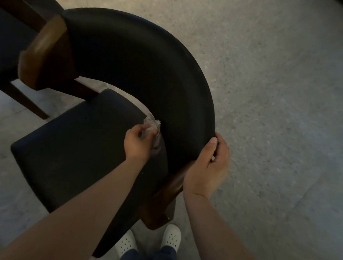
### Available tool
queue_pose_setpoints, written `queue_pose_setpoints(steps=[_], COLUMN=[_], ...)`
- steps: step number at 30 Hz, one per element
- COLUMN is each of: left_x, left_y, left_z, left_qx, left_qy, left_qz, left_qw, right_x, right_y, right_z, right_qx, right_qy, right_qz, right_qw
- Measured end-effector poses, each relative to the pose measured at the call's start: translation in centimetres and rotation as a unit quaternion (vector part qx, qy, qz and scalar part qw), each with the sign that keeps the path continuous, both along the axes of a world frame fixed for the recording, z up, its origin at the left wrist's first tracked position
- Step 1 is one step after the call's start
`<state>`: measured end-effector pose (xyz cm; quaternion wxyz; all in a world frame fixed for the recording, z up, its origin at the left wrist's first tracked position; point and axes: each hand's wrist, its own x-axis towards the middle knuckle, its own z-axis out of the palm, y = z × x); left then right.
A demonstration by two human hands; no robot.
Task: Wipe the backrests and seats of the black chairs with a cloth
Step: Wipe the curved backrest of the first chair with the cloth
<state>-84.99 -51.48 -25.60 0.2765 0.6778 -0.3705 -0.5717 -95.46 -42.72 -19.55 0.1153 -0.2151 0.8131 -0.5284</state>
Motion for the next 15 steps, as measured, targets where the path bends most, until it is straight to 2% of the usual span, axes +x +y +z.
queue_pose_setpoints(steps=[3, 5, 11, 15], left_x=[0.3, -0.2, -0.2, 1.1], left_y=[0.3, 0.4, 0.2, -0.1], left_z=[0.7, 1.1, -0.2, 1.3], left_qx=[-0.118, -0.158, -0.035, -0.061], left_qy=[-0.036, -0.056, -0.095, -0.081], left_qz=[-0.05, -0.102, -0.159, -0.133], left_qw=[0.991, 0.981, 0.982, 0.986], right_x=[0.1, 0.2, 0.1, 0.1], right_y=[-0.1, -0.1, -0.1, -0.1], right_z=[0.1, 0.1, 0.2, 0.3], right_qx=[0.005, 0.004, 0.015, 0.015], right_qy=[0.01, 0.017, 0.016, 0.016], right_qz=[-0.003, -0.006, -0.006, -0.01], right_qw=[1.0, 1.0, 1.0, 1.0])
